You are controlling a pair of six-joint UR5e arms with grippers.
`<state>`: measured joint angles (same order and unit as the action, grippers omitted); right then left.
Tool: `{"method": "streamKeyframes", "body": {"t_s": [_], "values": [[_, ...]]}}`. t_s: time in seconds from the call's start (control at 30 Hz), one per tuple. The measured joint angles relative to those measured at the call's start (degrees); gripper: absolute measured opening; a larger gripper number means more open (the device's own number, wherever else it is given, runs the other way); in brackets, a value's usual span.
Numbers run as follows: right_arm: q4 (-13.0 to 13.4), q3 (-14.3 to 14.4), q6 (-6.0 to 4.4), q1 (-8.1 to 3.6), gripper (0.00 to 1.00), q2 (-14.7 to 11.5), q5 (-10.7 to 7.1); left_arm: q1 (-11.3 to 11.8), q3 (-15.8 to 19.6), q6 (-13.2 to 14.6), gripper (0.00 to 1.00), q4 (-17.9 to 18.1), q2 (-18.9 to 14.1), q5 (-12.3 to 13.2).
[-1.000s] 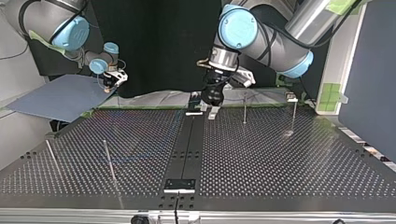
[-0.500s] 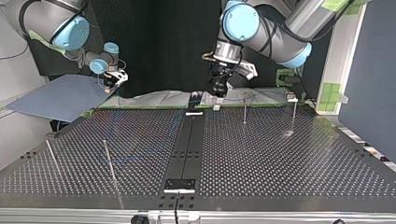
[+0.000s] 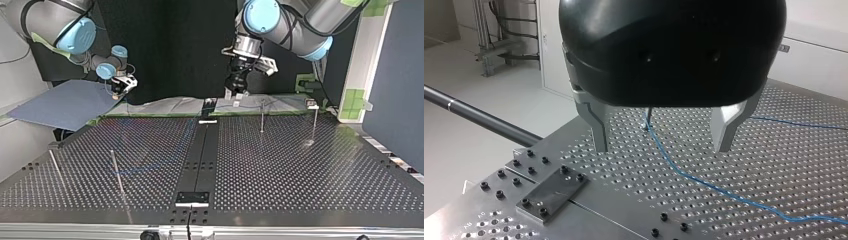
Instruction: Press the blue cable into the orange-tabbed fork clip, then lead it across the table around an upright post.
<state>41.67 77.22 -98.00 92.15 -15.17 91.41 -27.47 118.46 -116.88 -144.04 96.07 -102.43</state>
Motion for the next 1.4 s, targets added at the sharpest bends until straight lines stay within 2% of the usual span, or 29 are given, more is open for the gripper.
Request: {"method": "streamKeyframes", "body": {"t_s": [0.13,0.47,0.67,1.03,1.27,1.4], "values": [[0.0,0.0,-0.01,0.01,0.0,0.0,0.0,0.1,1.8,0.2,1.0,1.8,0.5,0.1],[0.0,0.0,0.07,0.02,0.0,0.0,0.0,0.4,6.3,4.1,1.0,6.3,4.7,0.8],[0.0,0.0,0.08,0.05,0.0,0.0,0.0,0.5,9.4,5.4,1.0,9.4,7.3,0.9],[-0.2,0.0,0.12,-0.01,0.0,0.0,-0.14,0.5,14.1,9.5,1.0,14.1,7.8,-1.0],[-0.8,0.0,-0.16,-0.23,0.0,0.0,-1.66,0.6,18.0,13.4,1.0,18.0,7.8,-0.9],[-1.0,0.0,-0.25,-0.32,0.0,0.0,-2.02,0.6,19.4,14.7,1.0,19.4,7.8,-1.0]]}}
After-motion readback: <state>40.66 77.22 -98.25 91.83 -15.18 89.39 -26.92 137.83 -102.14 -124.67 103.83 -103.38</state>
